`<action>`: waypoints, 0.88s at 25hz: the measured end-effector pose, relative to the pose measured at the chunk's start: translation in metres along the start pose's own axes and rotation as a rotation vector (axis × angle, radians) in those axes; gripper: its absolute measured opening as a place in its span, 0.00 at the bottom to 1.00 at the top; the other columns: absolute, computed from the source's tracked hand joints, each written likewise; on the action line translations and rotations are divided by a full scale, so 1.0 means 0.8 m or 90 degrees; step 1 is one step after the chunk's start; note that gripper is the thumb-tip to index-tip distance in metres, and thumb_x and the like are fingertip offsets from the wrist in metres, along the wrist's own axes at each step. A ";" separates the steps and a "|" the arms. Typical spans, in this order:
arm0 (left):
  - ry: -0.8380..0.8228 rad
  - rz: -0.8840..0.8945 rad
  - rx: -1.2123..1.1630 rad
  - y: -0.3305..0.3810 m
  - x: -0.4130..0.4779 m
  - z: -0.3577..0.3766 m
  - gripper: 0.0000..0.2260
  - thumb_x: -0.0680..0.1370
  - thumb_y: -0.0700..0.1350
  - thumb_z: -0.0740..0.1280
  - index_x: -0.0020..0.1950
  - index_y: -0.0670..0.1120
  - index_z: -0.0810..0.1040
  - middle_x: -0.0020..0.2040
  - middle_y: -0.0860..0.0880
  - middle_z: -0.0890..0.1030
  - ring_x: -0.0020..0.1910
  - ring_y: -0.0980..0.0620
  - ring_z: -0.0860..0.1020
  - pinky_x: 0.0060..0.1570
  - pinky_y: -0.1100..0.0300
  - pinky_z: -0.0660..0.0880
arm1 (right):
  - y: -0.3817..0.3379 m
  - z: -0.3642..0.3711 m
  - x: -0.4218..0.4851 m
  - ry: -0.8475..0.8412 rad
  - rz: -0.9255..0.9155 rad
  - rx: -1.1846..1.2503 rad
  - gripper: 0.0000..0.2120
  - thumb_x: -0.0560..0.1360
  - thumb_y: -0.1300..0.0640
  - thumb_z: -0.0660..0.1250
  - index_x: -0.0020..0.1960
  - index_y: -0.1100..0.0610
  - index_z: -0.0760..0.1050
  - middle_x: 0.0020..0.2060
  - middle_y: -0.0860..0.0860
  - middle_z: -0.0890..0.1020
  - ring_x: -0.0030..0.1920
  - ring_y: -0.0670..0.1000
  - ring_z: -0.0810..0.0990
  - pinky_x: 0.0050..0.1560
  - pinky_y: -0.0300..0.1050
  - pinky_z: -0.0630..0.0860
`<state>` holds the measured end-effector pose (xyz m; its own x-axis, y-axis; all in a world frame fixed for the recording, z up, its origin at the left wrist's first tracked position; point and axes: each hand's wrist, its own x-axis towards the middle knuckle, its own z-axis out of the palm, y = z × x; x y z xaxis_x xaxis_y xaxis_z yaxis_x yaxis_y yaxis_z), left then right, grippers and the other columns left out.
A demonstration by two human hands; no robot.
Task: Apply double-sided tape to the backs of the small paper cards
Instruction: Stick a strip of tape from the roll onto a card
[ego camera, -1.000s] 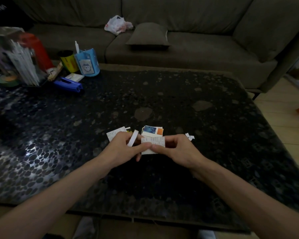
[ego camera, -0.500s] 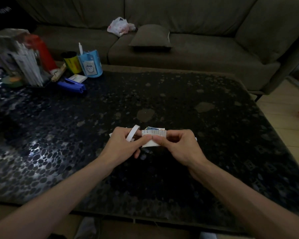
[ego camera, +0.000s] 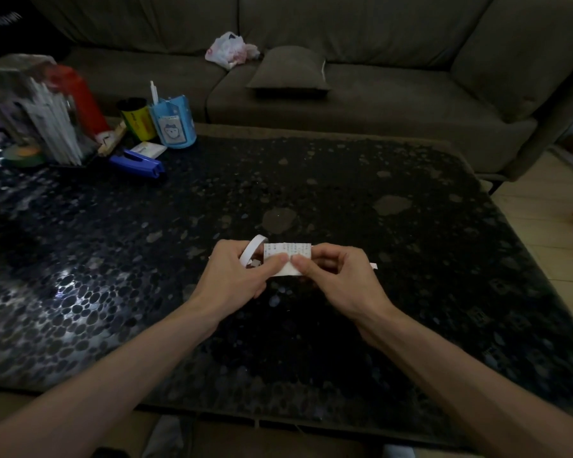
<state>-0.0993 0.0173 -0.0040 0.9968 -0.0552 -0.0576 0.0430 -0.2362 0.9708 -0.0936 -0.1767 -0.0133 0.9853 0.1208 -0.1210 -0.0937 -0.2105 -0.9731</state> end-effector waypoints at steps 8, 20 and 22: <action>0.013 0.001 0.019 -0.002 0.002 0.001 0.08 0.77 0.55 0.75 0.41 0.53 0.87 0.28 0.52 0.81 0.27 0.60 0.76 0.29 0.69 0.71 | -0.002 0.005 -0.002 0.014 -0.032 0.005 0.05 0.79 0.48 0.73 0.53 0.46 0.84 0.47 0.40 0.87 0.50 0.40 0.86 0.56 0.45 0.83; -0.013 0.012 0.022 -0.002 0.004 0.005 0.12 0.78 0.56 0.72 0.45 0.48 0.87 0.27 0.49 0.79 0.26 0.58 0.74 0.31 0.69 0.71 | 0.000 0.007 0.000 0.017 -0.044 0.023 0.06 0.80 0.52 0.72 0.56 0.47 0.84 0.49 0.40 0.88 0.51 0.40 0.87 0.57 0.45 0.84; -0.009 0.018 0.016 -0.001 0.004 0.004 0.10 0.78 0.56 0.72 0.45 0.50 0.87 0.27 0.48 0.79 0.26 0.56 0.74 0.31 0.67 0.71 | -0.001 0.006 -0.001 0.015 -0.049 0.031 0.07 0.80 0.52 0.72 0.57 0.48 0.84 0.49 0.41 0.88 0.52 0.40 0.86 0.57 0.45 0.84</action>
<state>-0.0965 0.0142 -0.0057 0.9965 -0.0760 -0.0335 0.0127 -0.2593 0.9657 -0.0947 -0.1717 -0.0137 0.9930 0.1112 -0.0408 -0.0233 -0.1542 -0.9878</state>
